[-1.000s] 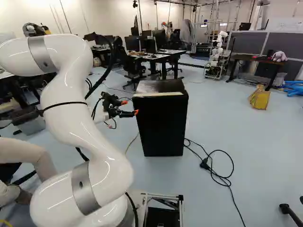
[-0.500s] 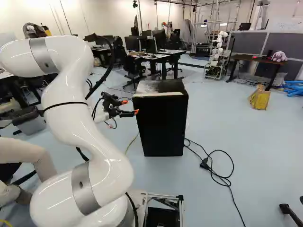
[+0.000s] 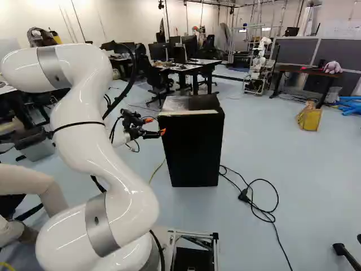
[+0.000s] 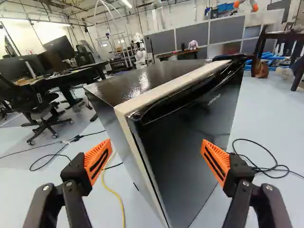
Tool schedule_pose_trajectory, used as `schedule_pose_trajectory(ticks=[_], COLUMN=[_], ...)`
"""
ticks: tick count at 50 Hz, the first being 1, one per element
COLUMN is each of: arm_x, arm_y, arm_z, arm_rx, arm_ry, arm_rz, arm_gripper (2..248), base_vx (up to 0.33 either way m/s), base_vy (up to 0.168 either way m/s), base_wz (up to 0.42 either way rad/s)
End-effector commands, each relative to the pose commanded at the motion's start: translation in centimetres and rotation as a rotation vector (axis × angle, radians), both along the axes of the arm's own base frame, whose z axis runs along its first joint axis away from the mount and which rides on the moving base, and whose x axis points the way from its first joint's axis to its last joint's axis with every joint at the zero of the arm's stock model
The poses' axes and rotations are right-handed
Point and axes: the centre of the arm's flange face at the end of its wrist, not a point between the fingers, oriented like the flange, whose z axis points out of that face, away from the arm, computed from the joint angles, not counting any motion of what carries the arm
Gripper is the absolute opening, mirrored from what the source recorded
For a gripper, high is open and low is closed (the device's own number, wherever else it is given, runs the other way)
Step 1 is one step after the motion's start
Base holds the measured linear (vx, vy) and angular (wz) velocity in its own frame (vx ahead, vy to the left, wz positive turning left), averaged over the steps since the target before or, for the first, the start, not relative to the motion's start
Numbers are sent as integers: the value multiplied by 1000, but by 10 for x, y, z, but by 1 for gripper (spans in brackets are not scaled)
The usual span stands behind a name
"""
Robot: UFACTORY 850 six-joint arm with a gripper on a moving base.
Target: Grab a drink from the fridge
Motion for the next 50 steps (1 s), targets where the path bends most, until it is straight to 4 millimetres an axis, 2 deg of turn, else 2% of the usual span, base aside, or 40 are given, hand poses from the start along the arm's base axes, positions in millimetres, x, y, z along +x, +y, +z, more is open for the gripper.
schedule_pose_trajectory(ticks=[50], arm_x=[13], arm_y=[-13], arm_z=[0], arm_rx=[3], arm_ry=[-10], arm_rz=[-35], arm_gripper=[247], base_vx=[0], base_vy=[0], base_wz=[0])
